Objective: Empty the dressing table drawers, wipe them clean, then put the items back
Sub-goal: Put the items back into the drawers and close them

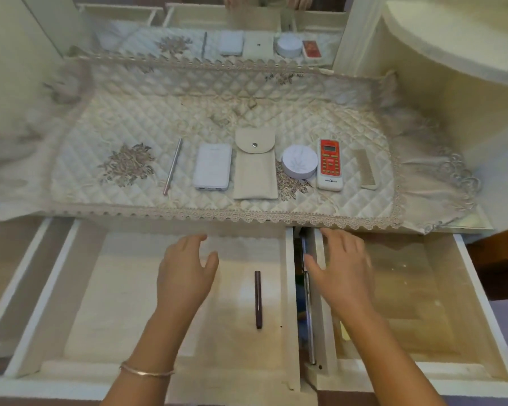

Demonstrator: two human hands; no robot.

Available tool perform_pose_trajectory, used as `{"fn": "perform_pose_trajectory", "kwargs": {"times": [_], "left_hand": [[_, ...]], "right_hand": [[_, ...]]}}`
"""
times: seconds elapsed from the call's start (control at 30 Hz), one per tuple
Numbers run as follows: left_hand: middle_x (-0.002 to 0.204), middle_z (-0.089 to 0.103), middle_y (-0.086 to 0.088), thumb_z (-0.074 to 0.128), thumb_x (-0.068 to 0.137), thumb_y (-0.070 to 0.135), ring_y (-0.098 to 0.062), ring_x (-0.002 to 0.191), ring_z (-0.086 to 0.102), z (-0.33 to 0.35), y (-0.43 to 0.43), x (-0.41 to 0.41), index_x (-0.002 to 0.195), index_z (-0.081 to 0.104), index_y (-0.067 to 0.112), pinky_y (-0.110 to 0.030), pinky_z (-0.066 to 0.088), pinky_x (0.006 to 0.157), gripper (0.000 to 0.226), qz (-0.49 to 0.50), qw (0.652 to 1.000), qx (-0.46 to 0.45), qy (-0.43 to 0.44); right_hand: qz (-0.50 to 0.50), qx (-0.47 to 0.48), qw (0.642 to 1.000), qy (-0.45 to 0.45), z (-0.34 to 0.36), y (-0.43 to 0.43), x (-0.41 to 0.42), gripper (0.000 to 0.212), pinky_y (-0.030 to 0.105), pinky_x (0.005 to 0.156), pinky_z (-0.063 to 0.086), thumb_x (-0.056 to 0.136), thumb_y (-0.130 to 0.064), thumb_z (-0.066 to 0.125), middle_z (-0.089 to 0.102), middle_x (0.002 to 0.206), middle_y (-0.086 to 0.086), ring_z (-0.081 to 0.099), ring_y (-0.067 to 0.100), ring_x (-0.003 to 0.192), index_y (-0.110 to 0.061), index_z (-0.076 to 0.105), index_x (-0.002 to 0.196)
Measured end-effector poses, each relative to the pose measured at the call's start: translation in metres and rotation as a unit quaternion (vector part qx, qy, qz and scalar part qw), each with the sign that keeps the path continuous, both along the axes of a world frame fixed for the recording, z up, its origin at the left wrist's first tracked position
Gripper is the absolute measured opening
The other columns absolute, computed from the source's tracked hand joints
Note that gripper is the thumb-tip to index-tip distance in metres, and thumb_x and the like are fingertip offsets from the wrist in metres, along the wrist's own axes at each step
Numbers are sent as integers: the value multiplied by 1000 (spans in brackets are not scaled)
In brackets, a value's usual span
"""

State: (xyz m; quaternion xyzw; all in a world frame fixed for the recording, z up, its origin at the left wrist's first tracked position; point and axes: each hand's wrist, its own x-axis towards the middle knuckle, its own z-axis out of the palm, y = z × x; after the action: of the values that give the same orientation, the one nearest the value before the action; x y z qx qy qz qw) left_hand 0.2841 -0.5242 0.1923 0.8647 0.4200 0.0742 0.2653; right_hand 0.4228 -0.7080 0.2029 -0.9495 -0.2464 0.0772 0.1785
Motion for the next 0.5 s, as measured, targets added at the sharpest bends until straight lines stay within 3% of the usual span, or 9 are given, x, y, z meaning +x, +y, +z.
{"fn": "perform_pose_trajectory", "kwargs": {"times": [0.17,0.33,0.5], "left_hand": [[127,53,-11,56,87,19,-32,119,40,31,68,13,125,51,10,-41,35,94,39,-6,998,51,-29],[117,54,-20,54,87,13,-38,109,44,26,136,44,121,53,3,-42,37,87,35,-27,998,62,-17],[121,48,-20,51,89,15,-36,111,44,5,177,80,121,48,0,-40,38,88,36,-28,999,29,28]], "right_hand": [[56,50,997,-28,20,78,2,55,39,101,34,79,-29,65,51,131,9,41,27,123,-12,48,129],[101,43,994,4,19,164,13,62,34,105,28,86,-35,57,37,141,8,28,25,130,-13,34,139],[80,4,994,74,1,232,24,68,35,98,33,87,-41,56,32,141,13,28,30,126,-11,26,140]]}}
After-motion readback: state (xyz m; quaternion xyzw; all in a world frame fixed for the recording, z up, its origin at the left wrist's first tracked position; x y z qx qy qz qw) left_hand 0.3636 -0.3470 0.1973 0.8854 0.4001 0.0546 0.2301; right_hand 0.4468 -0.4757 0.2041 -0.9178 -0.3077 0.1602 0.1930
